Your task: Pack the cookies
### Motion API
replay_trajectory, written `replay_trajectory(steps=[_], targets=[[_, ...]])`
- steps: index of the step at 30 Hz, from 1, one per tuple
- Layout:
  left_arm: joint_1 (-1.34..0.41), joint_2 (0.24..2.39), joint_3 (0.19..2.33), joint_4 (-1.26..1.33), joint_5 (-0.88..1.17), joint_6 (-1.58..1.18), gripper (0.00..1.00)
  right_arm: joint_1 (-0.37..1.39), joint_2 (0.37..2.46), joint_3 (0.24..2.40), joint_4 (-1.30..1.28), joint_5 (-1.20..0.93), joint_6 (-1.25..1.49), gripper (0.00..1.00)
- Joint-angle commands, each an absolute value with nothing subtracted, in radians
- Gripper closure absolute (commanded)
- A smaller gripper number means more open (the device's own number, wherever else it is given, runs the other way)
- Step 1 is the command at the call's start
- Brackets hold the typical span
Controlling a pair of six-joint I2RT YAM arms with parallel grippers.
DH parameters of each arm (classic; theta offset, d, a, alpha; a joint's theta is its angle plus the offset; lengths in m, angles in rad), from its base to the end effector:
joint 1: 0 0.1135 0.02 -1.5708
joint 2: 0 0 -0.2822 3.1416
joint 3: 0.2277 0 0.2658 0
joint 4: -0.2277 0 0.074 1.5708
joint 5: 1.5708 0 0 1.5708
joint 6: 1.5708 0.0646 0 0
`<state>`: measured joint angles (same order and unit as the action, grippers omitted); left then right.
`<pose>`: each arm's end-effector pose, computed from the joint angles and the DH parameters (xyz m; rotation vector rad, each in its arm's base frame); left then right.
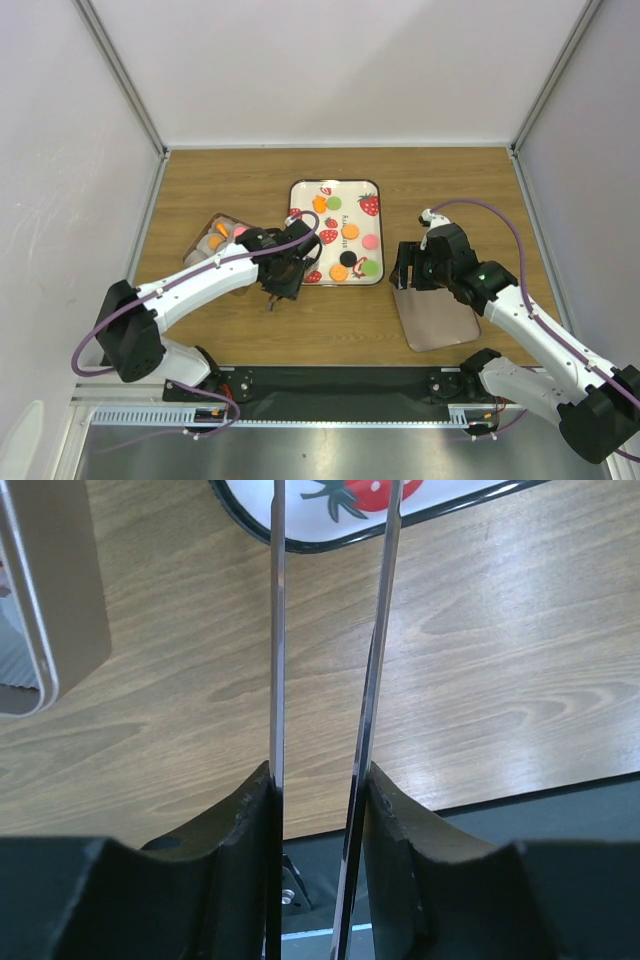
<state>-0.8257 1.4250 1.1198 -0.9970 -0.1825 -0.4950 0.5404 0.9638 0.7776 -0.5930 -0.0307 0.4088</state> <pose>0.1988 -0.1982 0.2395 0.4296 2.7857 -0.0299 0.1904 0.1165 0.2589 -0.1735 2.3993 0.4922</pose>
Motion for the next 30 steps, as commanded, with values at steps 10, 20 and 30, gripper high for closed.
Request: replay_trajectory(steps=[10, 20, 30], targets=[[-0.733, 1.332, 1.335, -1.161, -0.325, -0.475, 0.66, 0.543, 0.948, 0.778, -0.568, -0.028, 0.397, 0.27], [-0.349, 1.068, 1.158, -1.207, -0.261, -0.469, 0.66, 0.542, 0.948, 0.775, -0.560, -0.054, 0.394, 0.27], [-0.193, 1.012, 1.057, -1.226, -0.190, -0.488, 0.65, 0.543, 0.946, 0.773, -0.557, -0.067, 0.393, 0.27]])
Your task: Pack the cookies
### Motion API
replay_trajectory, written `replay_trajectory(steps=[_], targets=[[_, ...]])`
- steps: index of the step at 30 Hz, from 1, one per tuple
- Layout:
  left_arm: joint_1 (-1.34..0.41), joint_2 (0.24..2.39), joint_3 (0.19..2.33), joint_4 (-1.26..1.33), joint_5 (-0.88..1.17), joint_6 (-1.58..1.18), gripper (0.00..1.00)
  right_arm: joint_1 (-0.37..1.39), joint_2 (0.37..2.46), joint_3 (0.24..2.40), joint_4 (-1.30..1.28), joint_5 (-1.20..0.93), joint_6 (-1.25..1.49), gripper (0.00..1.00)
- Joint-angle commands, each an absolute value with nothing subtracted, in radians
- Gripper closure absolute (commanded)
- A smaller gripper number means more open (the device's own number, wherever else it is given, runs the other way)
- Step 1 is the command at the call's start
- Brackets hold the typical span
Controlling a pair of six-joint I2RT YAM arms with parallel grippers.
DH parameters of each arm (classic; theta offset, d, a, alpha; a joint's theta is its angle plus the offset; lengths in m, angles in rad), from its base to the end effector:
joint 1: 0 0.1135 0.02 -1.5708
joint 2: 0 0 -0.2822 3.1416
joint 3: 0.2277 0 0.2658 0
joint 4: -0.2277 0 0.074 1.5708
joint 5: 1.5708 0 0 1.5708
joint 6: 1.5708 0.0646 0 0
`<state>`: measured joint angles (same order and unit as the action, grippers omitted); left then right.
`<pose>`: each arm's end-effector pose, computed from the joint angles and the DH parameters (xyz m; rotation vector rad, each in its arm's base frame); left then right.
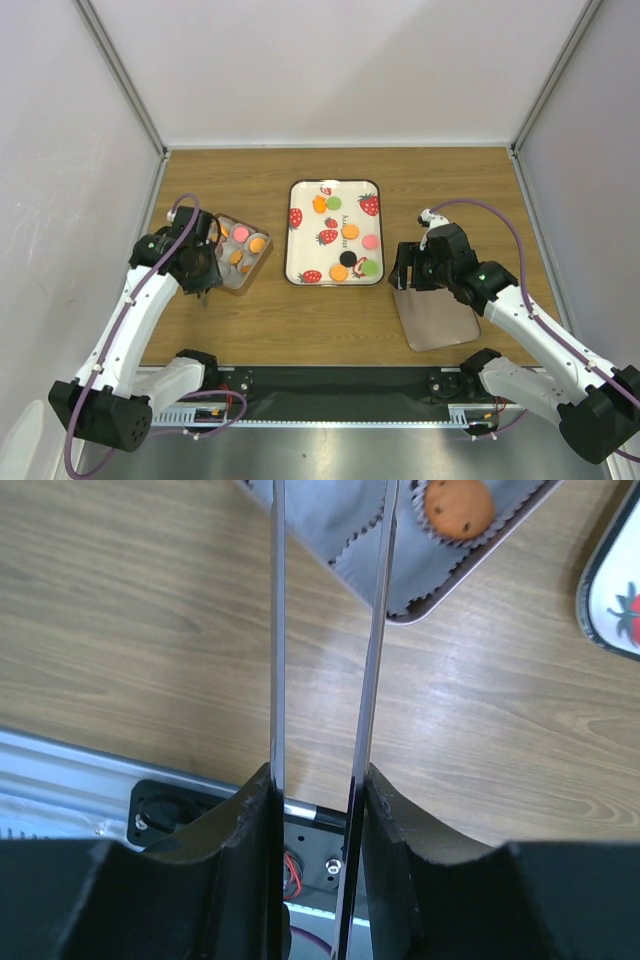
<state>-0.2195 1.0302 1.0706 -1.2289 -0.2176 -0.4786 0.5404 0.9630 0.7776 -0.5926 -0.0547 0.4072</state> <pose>0.1809 -0.0261 0.2987 -0.4066 2.6779 0.0987 0.1895 0.1178 0.2592 -0.1879 2.4023 0.5188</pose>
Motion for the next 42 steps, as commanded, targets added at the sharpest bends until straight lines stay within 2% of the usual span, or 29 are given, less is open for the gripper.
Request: replay_trajectory(steps=[1, 14, 31, 42], targets=[[-0.189, 1.009, 1.040, -1.224, -0.180, -0.498, 0.65, 0.543, 0.943, 0.773, -0.557, -0.069, 0.394, 0.27], [-0.173, 1.003, 0.976, -1.184, -0.150, -0.526, 0.64, 0.541, 0.946, 0.772, -0.554, -0.069, 0.394, 0.27], [-0.158, 0.986, 0.980, -1.198, -0.164, -0.531, 0.55, 0.541, 0.946, 0.770, -0.554, -0.066, 0.393, 0.27], [-0.155, 0.974, 0.977, -1.201, -0.158, -0.532, 0.54, 0.541, 0.943, 0.770, -0.552, -0.066, 0.394, 0.27]])
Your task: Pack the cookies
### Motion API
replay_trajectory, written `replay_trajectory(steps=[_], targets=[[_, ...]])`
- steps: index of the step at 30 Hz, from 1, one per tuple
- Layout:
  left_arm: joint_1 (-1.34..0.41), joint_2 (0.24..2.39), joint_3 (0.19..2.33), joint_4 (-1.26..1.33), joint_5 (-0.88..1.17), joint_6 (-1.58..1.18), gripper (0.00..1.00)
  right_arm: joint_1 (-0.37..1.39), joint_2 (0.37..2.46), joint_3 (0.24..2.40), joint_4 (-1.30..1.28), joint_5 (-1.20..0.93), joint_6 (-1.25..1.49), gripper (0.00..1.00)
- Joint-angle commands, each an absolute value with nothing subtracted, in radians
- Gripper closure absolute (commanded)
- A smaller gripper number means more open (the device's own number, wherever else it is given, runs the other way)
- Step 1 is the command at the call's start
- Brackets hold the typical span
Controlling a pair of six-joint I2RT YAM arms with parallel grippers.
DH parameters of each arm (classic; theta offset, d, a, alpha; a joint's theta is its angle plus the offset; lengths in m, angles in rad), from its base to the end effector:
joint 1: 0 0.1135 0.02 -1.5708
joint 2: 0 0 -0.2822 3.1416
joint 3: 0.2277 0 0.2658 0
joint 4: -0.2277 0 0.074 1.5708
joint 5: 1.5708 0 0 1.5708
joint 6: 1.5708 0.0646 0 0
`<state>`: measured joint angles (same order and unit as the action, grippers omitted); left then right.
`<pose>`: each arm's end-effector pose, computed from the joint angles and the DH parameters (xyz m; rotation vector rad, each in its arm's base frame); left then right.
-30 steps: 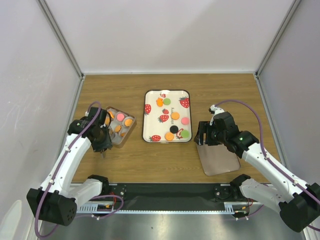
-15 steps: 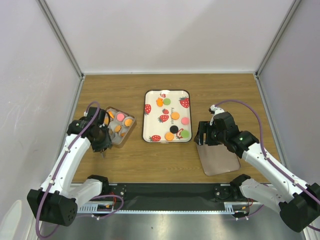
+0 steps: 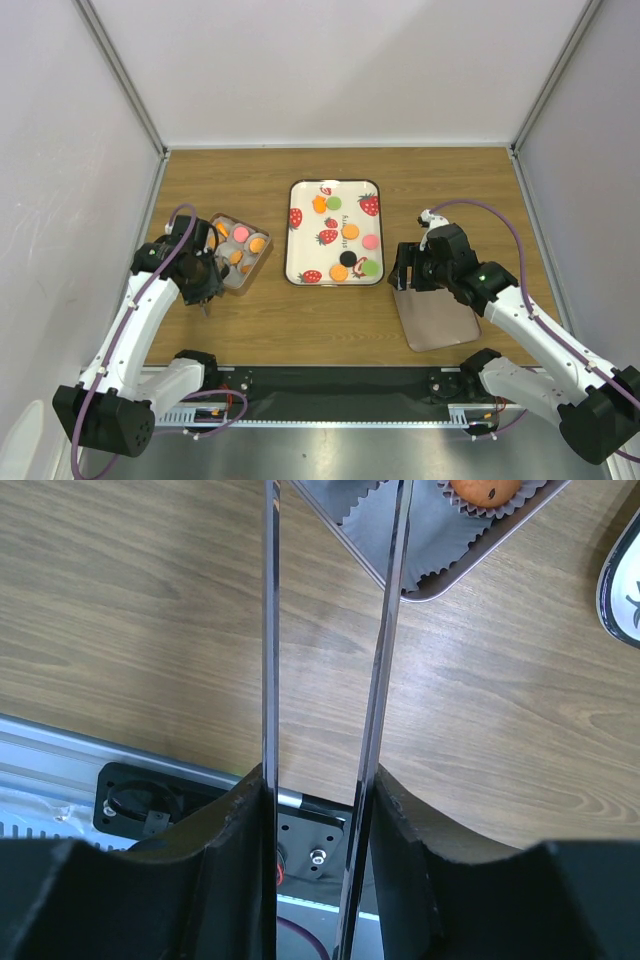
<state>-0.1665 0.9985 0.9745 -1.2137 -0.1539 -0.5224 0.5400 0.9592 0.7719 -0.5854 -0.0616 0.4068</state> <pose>0.1718 -0.0188 0.2742 -0.5269 2.7264 0.0439 0.1890 0.1179 0.2586 -0.1913 2.3983 0.5285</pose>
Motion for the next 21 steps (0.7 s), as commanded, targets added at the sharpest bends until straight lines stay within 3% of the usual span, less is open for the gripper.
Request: replay_trajectory(steps=[1, 9, 16, 21], targets=[[-0.153, 0.973, 0.980, -1.201, -0.158, -0.532, 0.54, 0.541, 0.943, 0.772, -0.552, -0.066, 0.394, 0.27], [-0.175, 0.986, 1.086, -1.189, -0.143, -0.494, 0.54, 0.540, 0.946, 0.770, -0.551, -0.064, 0.393, 0.27], [-0.535, 1.164, 1.253, -1.157, -0.258, -0.597, 0.55, 0.538, 0.950, 0.772, -0.555, -0.049, 0.394, 0.27], [-0.682, 1.311, 1.310, -1.088, -0.242, -0.611, 0.54, 0.537, 0.953, 0.775, -0.561, -0.037, 0.399, 0.27]])
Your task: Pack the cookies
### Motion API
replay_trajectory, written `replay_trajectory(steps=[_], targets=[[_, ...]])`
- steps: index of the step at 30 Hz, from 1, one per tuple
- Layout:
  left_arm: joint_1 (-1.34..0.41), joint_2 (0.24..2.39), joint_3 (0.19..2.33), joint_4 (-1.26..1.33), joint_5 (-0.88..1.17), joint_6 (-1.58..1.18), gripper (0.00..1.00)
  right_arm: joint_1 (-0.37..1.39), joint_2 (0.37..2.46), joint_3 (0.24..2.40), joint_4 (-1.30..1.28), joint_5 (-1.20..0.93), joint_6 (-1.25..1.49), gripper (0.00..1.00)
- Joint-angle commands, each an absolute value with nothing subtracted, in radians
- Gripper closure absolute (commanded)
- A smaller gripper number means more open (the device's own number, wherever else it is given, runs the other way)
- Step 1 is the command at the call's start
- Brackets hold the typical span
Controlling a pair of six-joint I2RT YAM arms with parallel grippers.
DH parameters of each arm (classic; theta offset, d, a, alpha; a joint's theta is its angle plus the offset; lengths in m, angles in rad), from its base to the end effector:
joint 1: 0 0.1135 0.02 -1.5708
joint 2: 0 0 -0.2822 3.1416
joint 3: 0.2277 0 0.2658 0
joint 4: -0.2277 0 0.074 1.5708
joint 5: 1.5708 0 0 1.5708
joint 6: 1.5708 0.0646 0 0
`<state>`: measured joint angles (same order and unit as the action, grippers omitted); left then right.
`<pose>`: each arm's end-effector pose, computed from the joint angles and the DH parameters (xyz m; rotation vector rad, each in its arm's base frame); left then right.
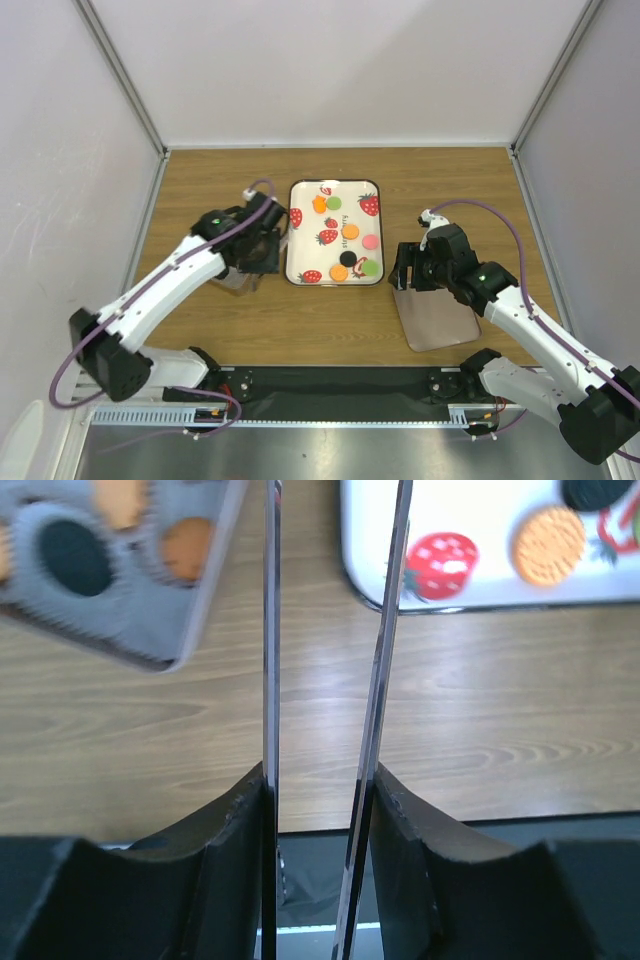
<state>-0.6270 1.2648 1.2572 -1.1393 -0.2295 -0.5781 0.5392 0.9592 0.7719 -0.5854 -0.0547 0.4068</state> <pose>0.2116 -0.1352 0.3158 -0.0009 2.6649 -0.0719 0.1893 0.1174 0.2586 -0.1867 2.3970 0.5204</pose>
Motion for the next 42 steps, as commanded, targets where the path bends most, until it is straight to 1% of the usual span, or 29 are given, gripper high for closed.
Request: replay_trajectory(steps=[1, 13, 20, 35, 40, 42], targets=[[-0.719, 1.327, 1.313, -1.074, -0.232, -0.606, 0.54, 0.537, 0.954, 0.775, -0.561, -0.034, 0.397, 0.27], [-0.928, 1.491, 1.331, -1.014, -0.160, -0.581, 0.53, 0.538, 0.968, 0.775, -0.560, -0.028, 0.397, 0.27], [-0.959, 1.529, 1.335, -1.002, -0.152, -0.566, 0.49, 0.538, 0.962, 0.775, -0.563, -0.028, 0.399, 0.27], [-1.011, 1.606, 1.348, -1.025, -0.212, -0.540, 0.49, 0.540, 0.962, 0.775, -0.560, -0.029, 0.397, 0.27], [-1.009, 1.603, 1.344, -1.035, -0.241, -0.548, 0.51, 0.541, 0.963, 0.775, -0.561, -0.028, 0.399, 0.27], [-1.009, 1.597, 1.341, -1.040, -0.242, -0.549, 0.55, 0.541, 0.963, 0.773, -0.561, -0.028, 0.399, 0.27]])
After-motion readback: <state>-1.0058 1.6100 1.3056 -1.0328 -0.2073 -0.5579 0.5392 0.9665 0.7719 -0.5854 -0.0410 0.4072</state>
